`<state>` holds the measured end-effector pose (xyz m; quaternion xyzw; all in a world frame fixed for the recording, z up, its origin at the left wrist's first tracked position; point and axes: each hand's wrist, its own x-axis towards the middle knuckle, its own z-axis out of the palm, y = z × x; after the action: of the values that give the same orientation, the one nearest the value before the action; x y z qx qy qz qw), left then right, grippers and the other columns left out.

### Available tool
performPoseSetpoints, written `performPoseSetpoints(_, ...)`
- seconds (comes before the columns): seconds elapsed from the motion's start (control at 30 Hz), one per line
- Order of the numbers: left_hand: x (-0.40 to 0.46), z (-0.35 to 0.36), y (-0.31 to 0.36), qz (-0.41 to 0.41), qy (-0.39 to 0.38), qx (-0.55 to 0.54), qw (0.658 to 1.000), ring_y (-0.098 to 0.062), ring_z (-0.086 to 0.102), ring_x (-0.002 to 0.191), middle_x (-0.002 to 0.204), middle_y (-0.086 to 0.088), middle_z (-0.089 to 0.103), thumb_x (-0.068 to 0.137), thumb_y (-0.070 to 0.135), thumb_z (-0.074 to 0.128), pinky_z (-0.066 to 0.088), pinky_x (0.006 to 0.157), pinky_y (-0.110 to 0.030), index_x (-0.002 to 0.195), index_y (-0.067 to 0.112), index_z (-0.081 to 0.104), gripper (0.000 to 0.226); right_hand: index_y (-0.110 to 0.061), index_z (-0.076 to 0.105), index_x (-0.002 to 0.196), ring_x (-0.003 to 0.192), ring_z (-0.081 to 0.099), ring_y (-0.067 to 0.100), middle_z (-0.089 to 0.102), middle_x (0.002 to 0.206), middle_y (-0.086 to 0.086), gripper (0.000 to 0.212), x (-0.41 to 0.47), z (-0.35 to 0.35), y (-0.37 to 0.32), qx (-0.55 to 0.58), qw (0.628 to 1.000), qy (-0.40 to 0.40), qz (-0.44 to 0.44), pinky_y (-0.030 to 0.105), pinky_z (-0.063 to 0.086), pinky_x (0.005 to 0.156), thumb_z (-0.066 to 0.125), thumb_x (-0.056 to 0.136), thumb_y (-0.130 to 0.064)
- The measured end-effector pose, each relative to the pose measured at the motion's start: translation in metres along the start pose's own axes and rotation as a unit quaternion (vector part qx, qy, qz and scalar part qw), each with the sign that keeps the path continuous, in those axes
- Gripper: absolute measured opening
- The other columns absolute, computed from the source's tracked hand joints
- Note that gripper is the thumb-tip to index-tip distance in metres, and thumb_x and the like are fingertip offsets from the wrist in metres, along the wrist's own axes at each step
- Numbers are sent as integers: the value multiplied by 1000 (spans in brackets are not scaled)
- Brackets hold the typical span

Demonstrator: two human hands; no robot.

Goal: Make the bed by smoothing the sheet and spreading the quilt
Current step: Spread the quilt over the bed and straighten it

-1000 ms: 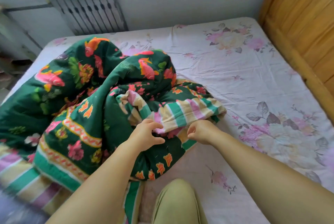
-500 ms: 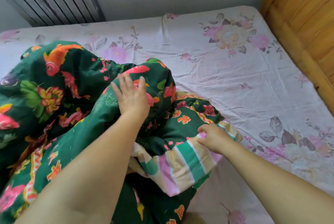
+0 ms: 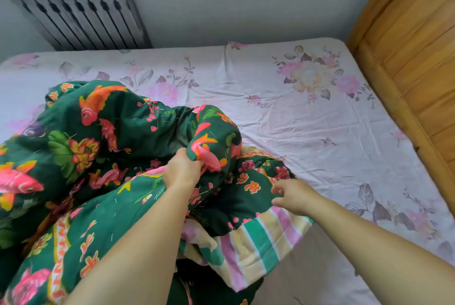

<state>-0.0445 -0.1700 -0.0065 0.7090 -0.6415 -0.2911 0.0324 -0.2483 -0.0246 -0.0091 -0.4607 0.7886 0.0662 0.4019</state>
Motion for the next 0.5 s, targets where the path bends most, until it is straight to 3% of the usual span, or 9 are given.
performPoseSetpoints(0.17,2,-42,-5,-88,134,-214,964,-36,58,105,110,-16,66,79,33,66,44,91,-39,112,12,62,39,-21,58,127,115,56,21,58,131,2,39,2,-23,-13,-31,998,5,-47,27,46,92,59,90,-29)
performPoseSetpoints(0.37,-12,-79,-24,-183,324,-391,842,-32,65,95,100,-13,69,68,40,68,52,88,-41,99,10,66,42,-20,57,127,116,55,20,58,130,1,44,24,-44,-4,-93,990,-22,-106,29,46,94,66,85,-31)
performPoseSetpoints(0.43,-23,-87,-23,-212,357,-407,813,-27,64,98,105,-6,67,71,39,68,50,93,-35,108,12,64,45,-20,58,125,114,58,20,59,129,0,42,33,-50,2,-109,986,-34,-125,30,48,94,66,85,-30)
performPoseSetpoints(0.5,-32,-83,-13,-231,372,-359,825,-28,59,109,118,-9,63,80,33,67,44,96,-33,119,11,59,46,-20,60,123,111,60,20,61,127,0,39,43,-60,10,-120,980,-41,-151,29,49,91,65,85,-28)
